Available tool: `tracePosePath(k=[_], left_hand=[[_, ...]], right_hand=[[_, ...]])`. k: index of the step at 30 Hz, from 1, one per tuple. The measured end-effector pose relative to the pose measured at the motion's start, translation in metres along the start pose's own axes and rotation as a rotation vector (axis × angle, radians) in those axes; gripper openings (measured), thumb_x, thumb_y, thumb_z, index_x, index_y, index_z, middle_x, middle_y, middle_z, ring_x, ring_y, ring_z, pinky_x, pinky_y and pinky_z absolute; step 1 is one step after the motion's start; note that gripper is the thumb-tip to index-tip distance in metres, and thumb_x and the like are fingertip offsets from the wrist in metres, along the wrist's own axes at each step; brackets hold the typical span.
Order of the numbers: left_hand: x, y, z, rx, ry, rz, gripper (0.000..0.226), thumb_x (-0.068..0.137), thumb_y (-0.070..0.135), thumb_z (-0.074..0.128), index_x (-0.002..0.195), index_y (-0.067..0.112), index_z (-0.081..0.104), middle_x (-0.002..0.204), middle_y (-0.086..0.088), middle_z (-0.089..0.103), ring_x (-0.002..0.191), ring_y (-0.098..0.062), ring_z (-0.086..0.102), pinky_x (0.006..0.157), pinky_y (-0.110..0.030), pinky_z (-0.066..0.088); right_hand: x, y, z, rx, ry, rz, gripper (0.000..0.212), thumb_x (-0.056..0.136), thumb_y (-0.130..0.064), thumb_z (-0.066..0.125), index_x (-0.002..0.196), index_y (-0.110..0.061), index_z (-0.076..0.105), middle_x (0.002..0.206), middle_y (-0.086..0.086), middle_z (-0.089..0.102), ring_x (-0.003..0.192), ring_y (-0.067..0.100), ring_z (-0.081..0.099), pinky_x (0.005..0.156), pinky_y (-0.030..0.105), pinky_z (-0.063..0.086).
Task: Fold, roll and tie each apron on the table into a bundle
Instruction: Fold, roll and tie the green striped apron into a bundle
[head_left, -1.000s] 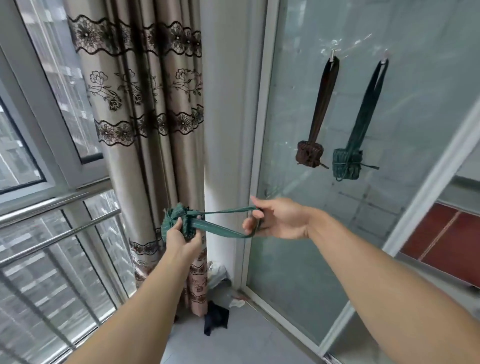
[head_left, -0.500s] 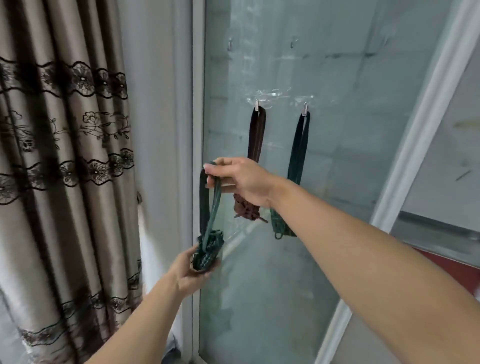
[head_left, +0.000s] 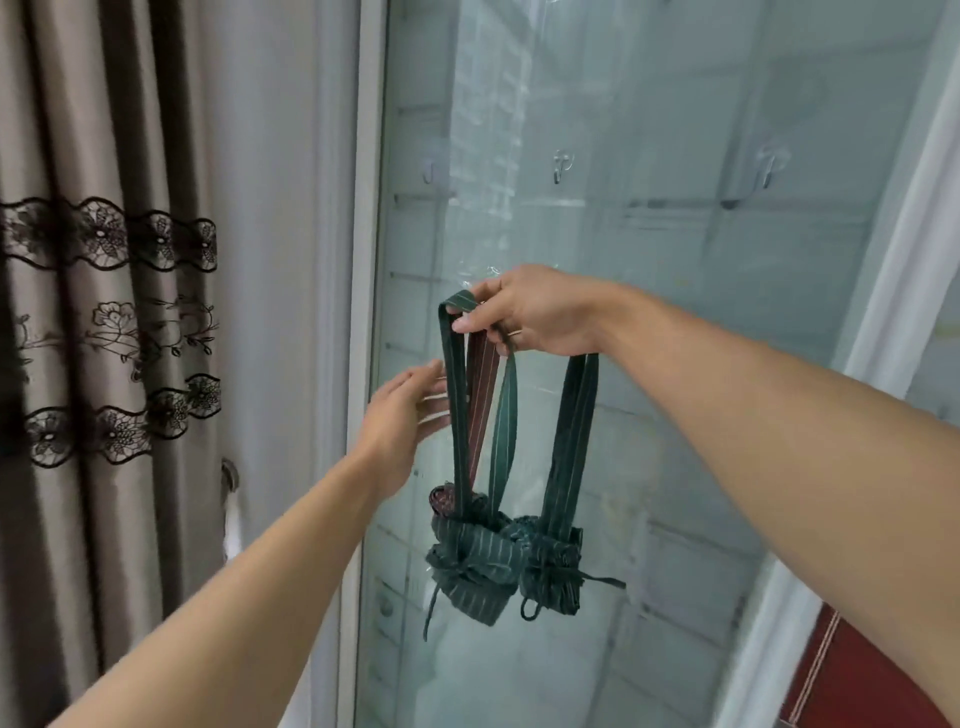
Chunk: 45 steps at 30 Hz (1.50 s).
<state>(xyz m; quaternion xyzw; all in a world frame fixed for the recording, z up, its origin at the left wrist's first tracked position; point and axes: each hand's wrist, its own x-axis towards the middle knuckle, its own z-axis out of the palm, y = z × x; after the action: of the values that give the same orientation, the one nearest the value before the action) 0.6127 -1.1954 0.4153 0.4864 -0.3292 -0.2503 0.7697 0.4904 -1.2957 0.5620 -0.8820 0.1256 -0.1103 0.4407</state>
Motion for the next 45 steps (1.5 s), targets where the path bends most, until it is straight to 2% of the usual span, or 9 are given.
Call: tracePosePath(k=[4,7,10,15,18,25,34,40,45], left_hand=[[0.022,0.056,0.034,0.095,-0.187,0.087,0.041,0.102,0.039,0.053,0.112,0.001,0.066,0.081,-0.012,0.071,0.079,-0.025,0.070,0.081,-0.035,0.057],[0.036,0.081,0.048,0.170,-0.295,0.102,0.031,0.102,0.034,0.056,0.098,0.004,0.065,0.065,-0.011,0.062,0.063,-0.025,0.064,0.077,-0.038,0.058],[0.059,0.100,0.063,0.290,-0.239,0.184,0.024,0.104,0.024,0.054,0.098,0.004,0.066,0.064,-0.013,0.068,0.060,-0.026,0.068,0.074,-0.040,0.062],[0.097,0.120,0.085,0.439,-0.133,0.286,0.018,0.102,0.023,0.058,0.101,0.009,0.070,0.080,-0.010,0.077,0.072,-0.026,0.075,0.062,-0.030,0.061],[0.120,0.130,0.096,0.438,-0.057,0.351,0.005,0.092,0.021,0.073,0.092,0.016,0.072,0.081,-0.007,0.077,0.079,-0.026,0.077,0.071,-0.041,0.065],[0.151,0.151,0.107,0.488,0.038,0.491,0.017,0.071,0.034,0.087,0.071,0.023,0.074,0.072,0.000,0.076,0.076,-0.027,0.075,0.072,-0.052,0.063],[0.160,0.141,0.109,0.483,0.068,0.550,0.010,0.085,0.036,0.076,0.079,0.030,0.078,0.075,0.009,0.075,0.079,-0.021,0.073,0.075,-0.048,0.063],[0.158,0.140,0.109,0.482,0.104,0.554,0.011,0.090,0.034,0.070,0.087,0.024,0.076,0.077,0.009,0.074,0.074,-0.016,0.072,0.079,-0.045,0.062],[0.159,0.135,0.106,0.568,0.086,0.529,0.013,0.090,0.038,0.070,0.087,0.026,0.075,0.079,0.010,0.073,0.077,-0.013,0.070,0.082,-0.044,0.060]], right_hand=[[0.010,-0.025,-0.033,-0.132,0.118,0.090,0.010,0.091,-0.003,0.067,0.095,-0.010,0.062,0.078,0.002,0.054,0.065,0.012,0.045,0.058,0.023,0.041],[0.017,-0.040,-0.052,-0.241,0.200,0.113,0.011,0.089,-0.001,0.063,0.085,-0.011,0.060,0.073,0.002,0.050,0.063,0.013,0.041,0.055,0.025,0.035],[0.019,-0.055,-0.069,-0.369,0.345,0.084,0.012,0.089,-0.003,0.064,0.081,-0.010,0.058,0.068,0.002,0.050,0.063,0.016,0.042,0.056,0.028,0.034],[0.020,-0.067,-0.089,-0.603,0.516,0.054,0.013,0.085,-0.009,0.074,0.081,-0.015,0.062,0.082,0.005,0.060,0.074,0.021,0.051,0.065,0.033,0.040],[0.022,-0.071,-0.099,-0.715,0.621,0.000,0.012,0.083,-0.014,0.079,0.082,-0.017,0.068,0.078,-0.003,0.061,0.071,0.016,0.054,0.058,0.026,0.040],[0.031,-0.074,-0.126,-0.750,0.898,-0.225,0.005,0.081,-0.019,0.085,0.081,-0.020,0.080,0.073,-0.007,0.068,0.070,0.009,0.063,0.056,0.018,0.044],[0.045,-0.067,-0.128,-0.960,0.941,-0.284,0.010,0.090,-0.022,0.071,0.091,-0.026,0.080,0.089,-0.007,0.074,0.083,0.015,0.064,0.071,0.027,0.046],[0.047,-0.069,-0.127,-0.976,0.960,-0.273,0.007,0.092,-0.028,0.072,0.092,-0.028,0.079,0.082,-0.013,0.067,0.081,0.013,0.062,0.064,0.026,0.040],[0.052,-0.065,-0.125,-1.032,0.943,-0.252,0.008,0.090,-0.028,0.074,0.094,-0.030,0.081,0.086,-0.010,0.073,0.084,0.012,0.060,0.059,0.024,0.036]])
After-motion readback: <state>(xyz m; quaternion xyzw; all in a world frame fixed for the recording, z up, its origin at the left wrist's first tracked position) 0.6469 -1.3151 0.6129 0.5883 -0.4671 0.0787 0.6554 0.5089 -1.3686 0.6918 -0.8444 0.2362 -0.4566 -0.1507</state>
